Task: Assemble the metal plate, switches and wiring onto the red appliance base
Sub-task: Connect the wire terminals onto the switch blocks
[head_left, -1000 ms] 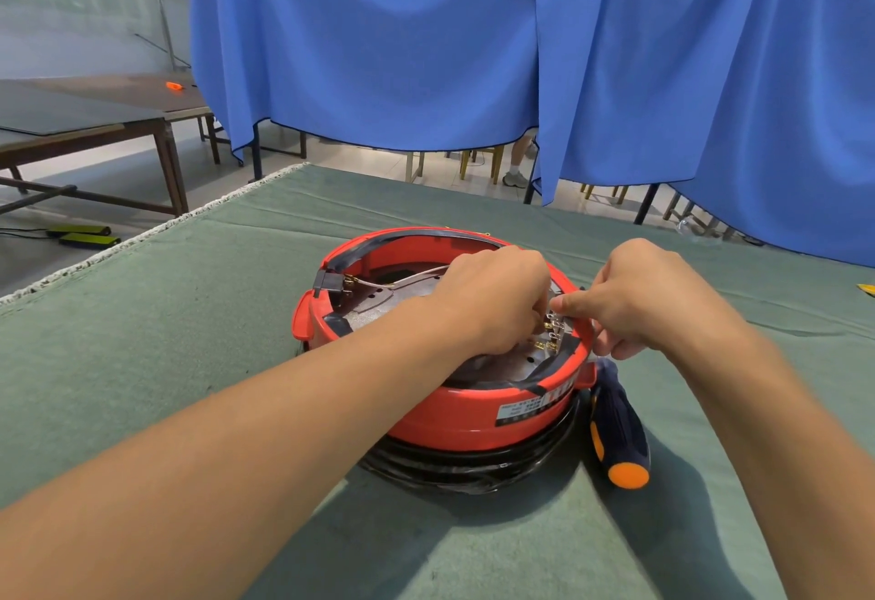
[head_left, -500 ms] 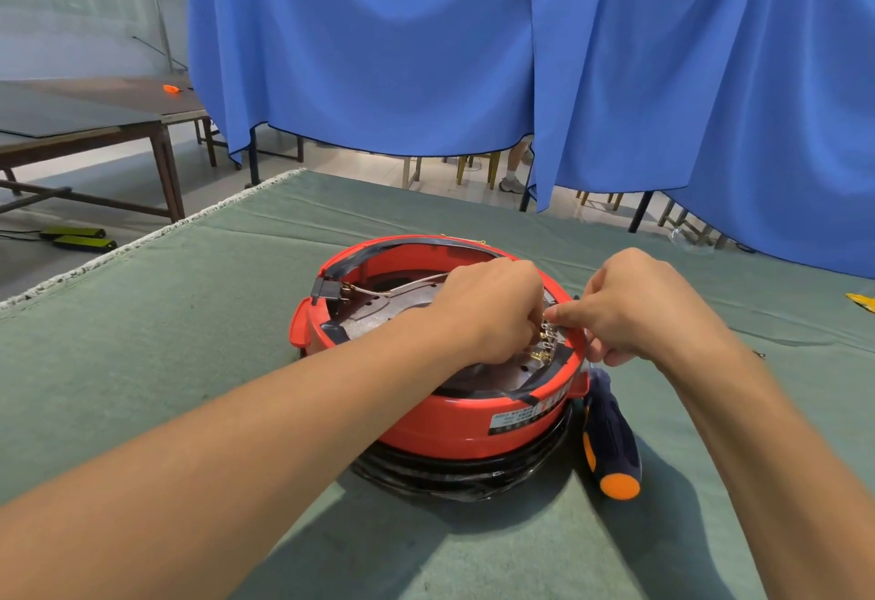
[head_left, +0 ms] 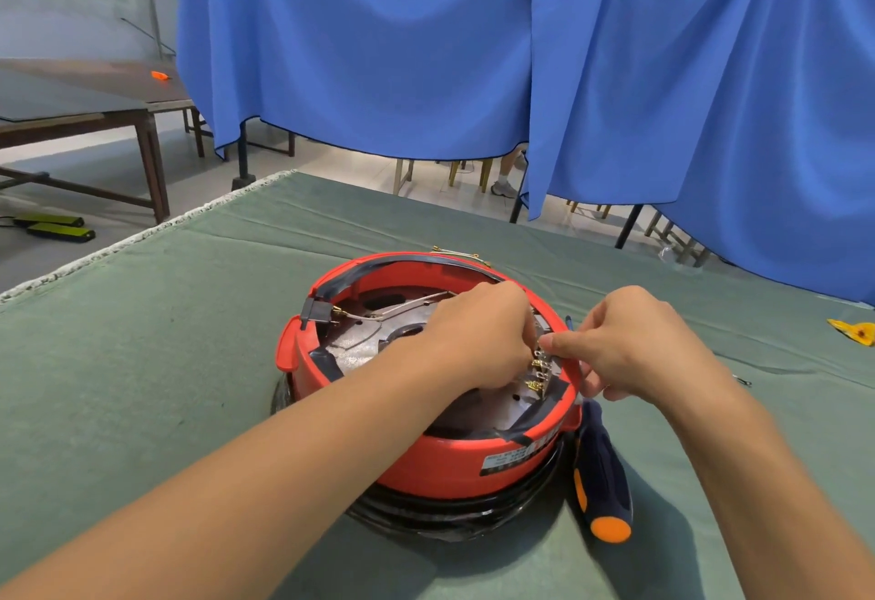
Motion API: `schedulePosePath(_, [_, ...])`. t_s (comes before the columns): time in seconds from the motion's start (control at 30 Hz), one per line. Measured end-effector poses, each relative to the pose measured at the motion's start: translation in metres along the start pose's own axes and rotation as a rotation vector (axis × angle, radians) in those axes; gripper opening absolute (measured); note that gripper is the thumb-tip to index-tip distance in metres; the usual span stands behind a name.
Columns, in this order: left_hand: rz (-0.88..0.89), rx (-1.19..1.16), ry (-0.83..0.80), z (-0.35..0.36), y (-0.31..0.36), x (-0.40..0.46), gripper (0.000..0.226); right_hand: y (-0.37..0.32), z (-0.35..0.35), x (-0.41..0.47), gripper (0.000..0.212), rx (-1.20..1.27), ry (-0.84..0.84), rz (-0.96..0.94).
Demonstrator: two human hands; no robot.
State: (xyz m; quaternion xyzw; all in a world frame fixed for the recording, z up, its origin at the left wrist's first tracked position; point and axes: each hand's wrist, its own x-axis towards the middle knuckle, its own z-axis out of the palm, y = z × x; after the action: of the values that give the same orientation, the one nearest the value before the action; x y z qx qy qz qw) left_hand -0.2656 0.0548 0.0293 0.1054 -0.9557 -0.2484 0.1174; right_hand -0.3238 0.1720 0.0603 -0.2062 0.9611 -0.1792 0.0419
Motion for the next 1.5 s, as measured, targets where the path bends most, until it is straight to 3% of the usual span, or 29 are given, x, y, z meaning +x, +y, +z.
schedulePosePath(0.1, [0.013, -0.035, 0.050, -0.007, -0.004, -0.001, 0.016, 0.000, 0.003, 0.003, 0.043, -0.016, 0.048, -0.010])
schedulePosePath(0.33, [0.018, -0.016, -0.123, -0.011, -0.005, 0.006, 0.020, 0.003, 0.015, 0.009, 0.045, 0.091, 0.179, -0.038])
schedulePosePath(0.77, [0.075, 0.173, -0.039, -0.007, -0.001, 0.008, 0.008, 0.005, -0.001, 0.011, 0.026, 0.132, -0.167, 0.012])
schedulePosePath(1.5, [0.089, 0.214, -0.041, -0.006, -0.003, 0.009, 0.007, 0.000, -0.002, 0.008, 0.032, 0.125, -0.153, 0.026])
